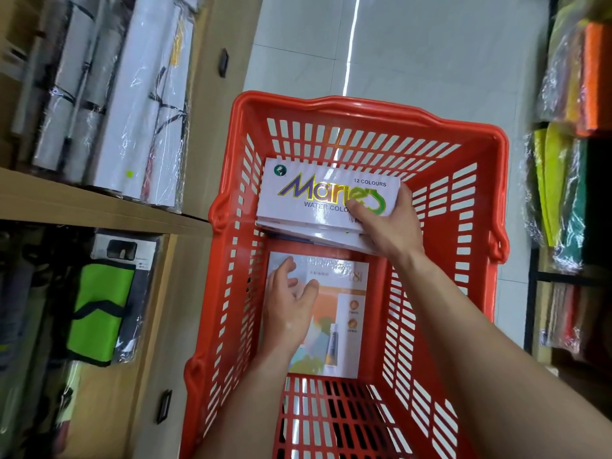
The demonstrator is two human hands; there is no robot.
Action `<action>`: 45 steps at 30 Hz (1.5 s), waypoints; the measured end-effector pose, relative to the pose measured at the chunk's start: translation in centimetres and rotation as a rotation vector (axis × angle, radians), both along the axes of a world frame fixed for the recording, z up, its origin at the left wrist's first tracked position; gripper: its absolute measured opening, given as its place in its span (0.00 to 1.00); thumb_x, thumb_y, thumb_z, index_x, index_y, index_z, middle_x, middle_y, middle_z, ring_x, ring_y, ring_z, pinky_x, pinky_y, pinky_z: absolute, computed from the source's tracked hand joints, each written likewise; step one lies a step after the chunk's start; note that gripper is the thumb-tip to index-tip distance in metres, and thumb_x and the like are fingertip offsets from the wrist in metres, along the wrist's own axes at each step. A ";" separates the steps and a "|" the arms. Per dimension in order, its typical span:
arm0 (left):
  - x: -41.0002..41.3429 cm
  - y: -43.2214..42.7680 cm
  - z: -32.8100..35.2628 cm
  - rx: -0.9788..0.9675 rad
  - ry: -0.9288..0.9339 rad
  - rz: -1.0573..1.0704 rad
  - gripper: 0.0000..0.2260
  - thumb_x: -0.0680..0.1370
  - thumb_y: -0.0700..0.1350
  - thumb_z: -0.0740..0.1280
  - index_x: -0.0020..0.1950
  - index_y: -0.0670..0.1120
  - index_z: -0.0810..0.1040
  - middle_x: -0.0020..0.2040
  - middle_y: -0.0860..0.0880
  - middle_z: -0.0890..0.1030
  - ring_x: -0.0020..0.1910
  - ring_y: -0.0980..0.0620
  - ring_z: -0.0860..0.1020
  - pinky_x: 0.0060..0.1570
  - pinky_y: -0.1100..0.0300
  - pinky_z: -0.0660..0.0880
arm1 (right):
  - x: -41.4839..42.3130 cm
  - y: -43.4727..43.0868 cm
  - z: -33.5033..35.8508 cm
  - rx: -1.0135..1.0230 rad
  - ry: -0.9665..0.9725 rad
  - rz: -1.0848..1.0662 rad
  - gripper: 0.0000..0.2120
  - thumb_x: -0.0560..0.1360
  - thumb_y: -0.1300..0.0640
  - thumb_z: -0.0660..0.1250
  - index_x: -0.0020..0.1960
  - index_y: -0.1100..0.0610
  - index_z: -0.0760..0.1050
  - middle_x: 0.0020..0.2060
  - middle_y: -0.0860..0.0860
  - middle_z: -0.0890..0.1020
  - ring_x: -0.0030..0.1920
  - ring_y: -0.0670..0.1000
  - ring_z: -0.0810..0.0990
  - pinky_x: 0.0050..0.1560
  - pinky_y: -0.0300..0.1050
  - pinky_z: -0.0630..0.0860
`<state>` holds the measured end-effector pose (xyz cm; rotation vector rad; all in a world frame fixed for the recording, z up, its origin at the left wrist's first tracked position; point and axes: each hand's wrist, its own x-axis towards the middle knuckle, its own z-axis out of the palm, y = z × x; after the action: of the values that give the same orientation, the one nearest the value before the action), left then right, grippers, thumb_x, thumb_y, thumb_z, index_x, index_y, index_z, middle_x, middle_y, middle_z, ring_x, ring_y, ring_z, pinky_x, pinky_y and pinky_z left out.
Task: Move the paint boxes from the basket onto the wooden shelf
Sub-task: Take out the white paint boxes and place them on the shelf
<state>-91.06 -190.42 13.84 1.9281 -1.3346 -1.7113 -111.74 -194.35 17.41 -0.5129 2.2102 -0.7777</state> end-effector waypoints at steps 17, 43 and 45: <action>-1.0 0.2 1.5 0.066 0.126 0.064 0.31 0.76 0.54 0.70 0.77 0.53 0.65 0.70 0.55 0.73 0.67 0.56 0.73 0.53 0.71 0.67 | 1.0 2.5 -0.3 -0.006 -0.026 0.000 0.34 0.62 0.34 0.78 0.63 0.37 0.70 0.61 0.46 0.81 0.62 0.52 0.81 0.62 0.58 0.80; -1.5 0.3 1.1 0.211 0.208 0.133 0.42 0.68 0.64 0.69 0.79 0.51 0.62 0.68 0.56 0.78 0.61 0.69 0.76 0.54 0.72 0.73 | -2.0 -3.3 1.9 0.468 -0.013 0.773 0.24 0.71 0.30 0.68 0.45 0.51 0.82 0.32 0.45 0.84 0.33 0.49 0.84 0.39 0.46 0.75; -1.9 0.3 1.6 0.174 0.150 0.085 0.38 0.72 0.63 0.69 0.79 0.53 0.62 0.67 0.57 0.78 0.62 0.64 0.77 0.61 0.66 0.73 | -2.2 -3.6 1.1 0.484 -0.044 0.793 0.27 0.70 0.28 0.69 0.46 0.52 0.84 0.33 0.46 0.85 0.35 0.50 0.84 0.42 0.47 0.77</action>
<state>-92.99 -190.14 15.46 1.8715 -1.0676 -1.9425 -113.94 -197.93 18.53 -1.0022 1.8193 0.1564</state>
